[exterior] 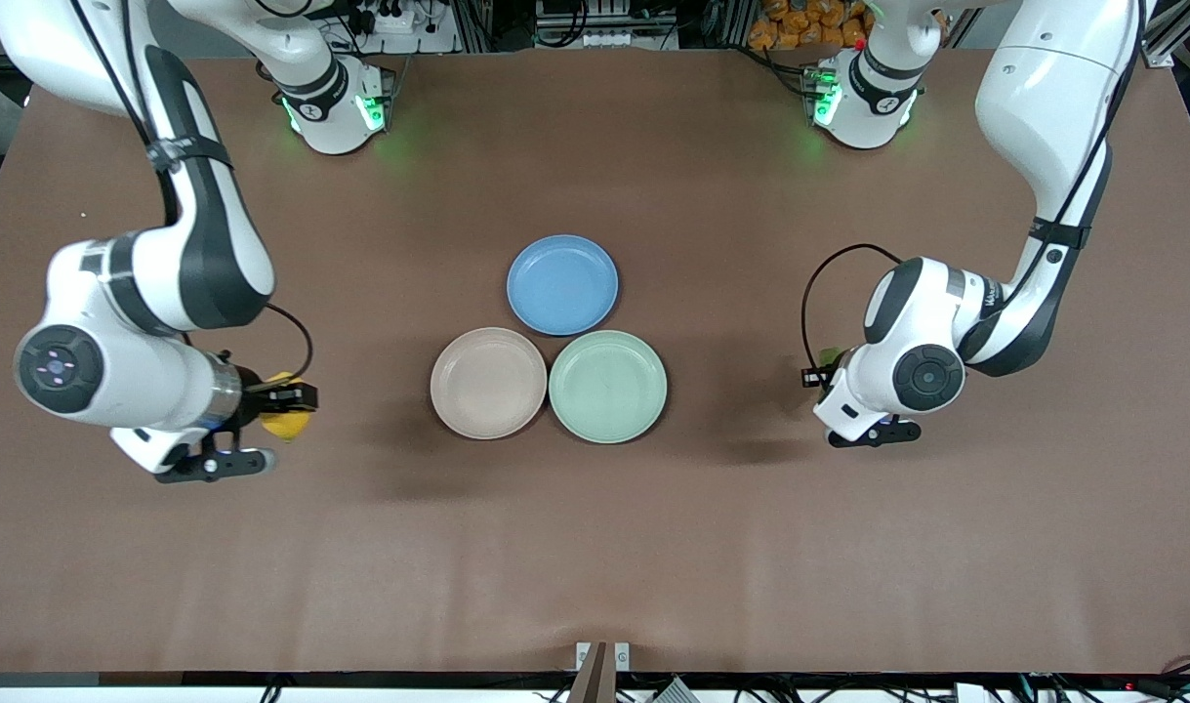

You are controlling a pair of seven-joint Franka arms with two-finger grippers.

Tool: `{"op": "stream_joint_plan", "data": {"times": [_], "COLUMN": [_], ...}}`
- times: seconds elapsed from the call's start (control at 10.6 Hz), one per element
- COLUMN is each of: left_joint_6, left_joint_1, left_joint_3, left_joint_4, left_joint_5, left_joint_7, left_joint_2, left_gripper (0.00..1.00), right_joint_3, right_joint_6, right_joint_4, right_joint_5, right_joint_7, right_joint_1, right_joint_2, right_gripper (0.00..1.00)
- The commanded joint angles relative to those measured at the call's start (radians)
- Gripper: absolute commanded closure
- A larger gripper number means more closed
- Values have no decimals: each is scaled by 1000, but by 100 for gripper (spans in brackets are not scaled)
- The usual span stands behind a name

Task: Pick lemon and lettuce from plates
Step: 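Grasp the lemon with the right gripper while the left gripper carries lettuce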

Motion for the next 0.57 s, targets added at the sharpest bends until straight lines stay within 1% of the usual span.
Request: {"op": "stream_joint_plan", "data": {"times": [0.0, 0.28, 0.47], "left_joint_6": [-32, -29, -23], "left_joint_1": [12, 9, 6], "left_joint_3": [-8, -10, -10], "left_joint_4": [-9, 17, 57], "left_joint_5": [8, 6, 5], "left_joint_7": [23, 23, 22], "left_joint_2": [-31, -32, -31], "left_gripper": [0, 0, 0], "right_joint_3": [-27, -75, -76], "right_joint_6": [-40, -85, -88], "right_joint_4": [-7, -10, -16], "right_joint_5": [-29, -28, -28], "right_joint_7": [1, -12, -92], "right_joint_1": [-4, -23, -50], "right_joint_2": [-54, -92, -113], "right_gripper": [66, 66, 66]}}
